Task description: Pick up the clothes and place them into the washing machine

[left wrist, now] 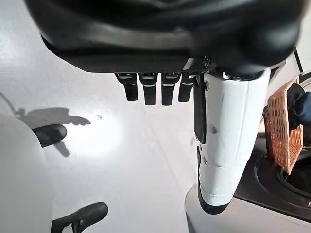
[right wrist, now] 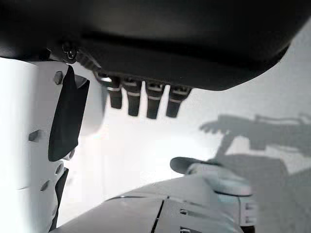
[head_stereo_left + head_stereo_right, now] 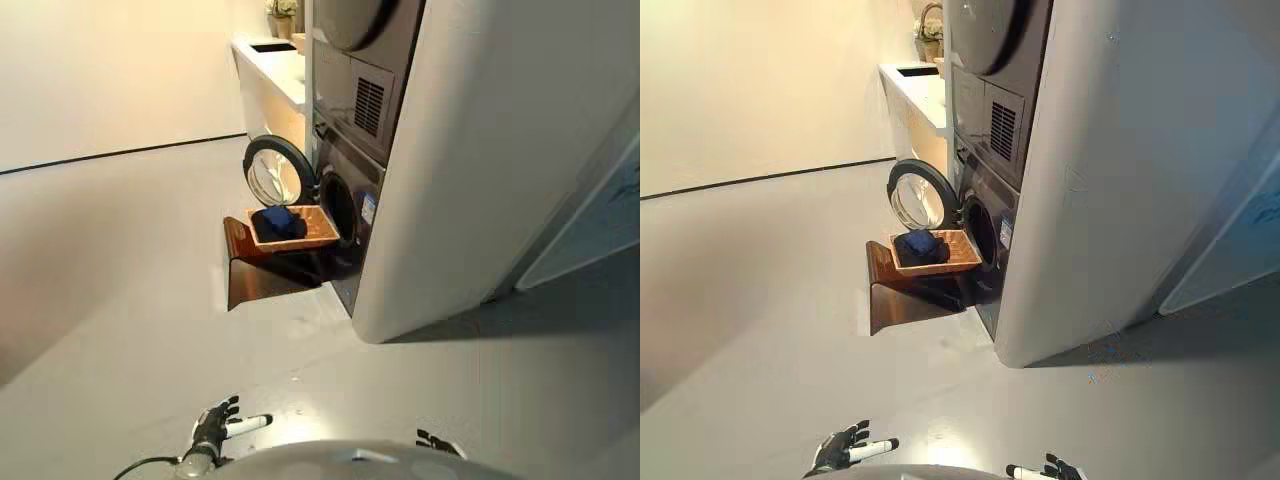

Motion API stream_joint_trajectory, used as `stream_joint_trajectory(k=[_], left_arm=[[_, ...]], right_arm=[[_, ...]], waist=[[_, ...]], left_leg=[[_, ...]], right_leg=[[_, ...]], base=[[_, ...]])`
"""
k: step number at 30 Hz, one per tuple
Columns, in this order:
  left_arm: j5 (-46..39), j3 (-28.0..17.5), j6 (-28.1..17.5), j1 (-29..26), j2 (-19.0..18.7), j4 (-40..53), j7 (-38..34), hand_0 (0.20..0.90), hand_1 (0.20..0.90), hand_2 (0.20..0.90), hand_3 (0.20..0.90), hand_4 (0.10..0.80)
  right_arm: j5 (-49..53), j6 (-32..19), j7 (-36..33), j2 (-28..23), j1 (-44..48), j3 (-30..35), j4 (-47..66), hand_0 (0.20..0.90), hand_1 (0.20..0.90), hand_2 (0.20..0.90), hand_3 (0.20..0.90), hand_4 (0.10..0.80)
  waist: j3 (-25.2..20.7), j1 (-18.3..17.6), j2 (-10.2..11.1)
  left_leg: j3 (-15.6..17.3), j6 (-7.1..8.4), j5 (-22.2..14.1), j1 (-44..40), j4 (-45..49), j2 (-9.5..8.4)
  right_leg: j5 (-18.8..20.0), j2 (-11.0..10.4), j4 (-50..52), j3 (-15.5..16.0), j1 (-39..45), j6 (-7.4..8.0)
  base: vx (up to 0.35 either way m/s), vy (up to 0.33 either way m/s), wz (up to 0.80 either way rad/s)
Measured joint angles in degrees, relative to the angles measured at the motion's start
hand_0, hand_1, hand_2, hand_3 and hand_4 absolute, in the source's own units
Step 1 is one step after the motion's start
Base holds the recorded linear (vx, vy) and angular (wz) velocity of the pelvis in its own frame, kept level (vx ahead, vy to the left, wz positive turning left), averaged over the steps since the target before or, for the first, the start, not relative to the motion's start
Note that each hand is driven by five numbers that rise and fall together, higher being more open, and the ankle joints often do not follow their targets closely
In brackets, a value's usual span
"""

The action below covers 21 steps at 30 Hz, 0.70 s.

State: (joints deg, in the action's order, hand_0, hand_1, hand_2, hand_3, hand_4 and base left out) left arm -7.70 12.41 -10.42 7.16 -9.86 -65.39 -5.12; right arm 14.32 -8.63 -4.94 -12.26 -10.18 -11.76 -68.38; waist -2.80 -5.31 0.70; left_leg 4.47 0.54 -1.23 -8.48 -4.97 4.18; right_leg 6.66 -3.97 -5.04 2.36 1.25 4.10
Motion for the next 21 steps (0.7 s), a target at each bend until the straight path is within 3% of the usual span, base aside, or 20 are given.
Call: stream_joint_trajectory(k=[14, 21], left_arm=[[-1.0, -0.1, 0.8, -1.1, 0.2, -2.6, -0.3, 0.900, 0.900, 0.900, 0.900, 0.800], [-0.9, 0.0, 1.8, -1.3, 0.2, -2.7, -2.5, 0.900, 0.900, 0.900, 0.900, 0.800]], right_arm=[[-3.9, 1.2, -0.5, 0.0, 1.7, -0.1, -1.2, 0.900, 0.900, 0.900, 0.900, 0.800], [-14.9, 2.6, -5.6, -0.5, 4.4, -4.1, -1.2, 0.900, 0.900, 0.900, 0.900, 0.800]], waist=[[-0.4, 0.0, -0.3], [-0.8, 0.1, -0.4]], left_leg=[[-0.1, 0.00, 0.0, 0.0, 0.0, 0.00], [-0.1, -0.01, 0.0, 0.0, 0.0, 0.01]], right_leg=[[0.0, 0.0, 0.0, 0.0, 0.1, -0.01], [0.0, 0.0, 0.0, 0.1, 0.1, -0.01]], base=[[0.000, 0.000, 0.00], [0.000, 0.000, 0.00]])
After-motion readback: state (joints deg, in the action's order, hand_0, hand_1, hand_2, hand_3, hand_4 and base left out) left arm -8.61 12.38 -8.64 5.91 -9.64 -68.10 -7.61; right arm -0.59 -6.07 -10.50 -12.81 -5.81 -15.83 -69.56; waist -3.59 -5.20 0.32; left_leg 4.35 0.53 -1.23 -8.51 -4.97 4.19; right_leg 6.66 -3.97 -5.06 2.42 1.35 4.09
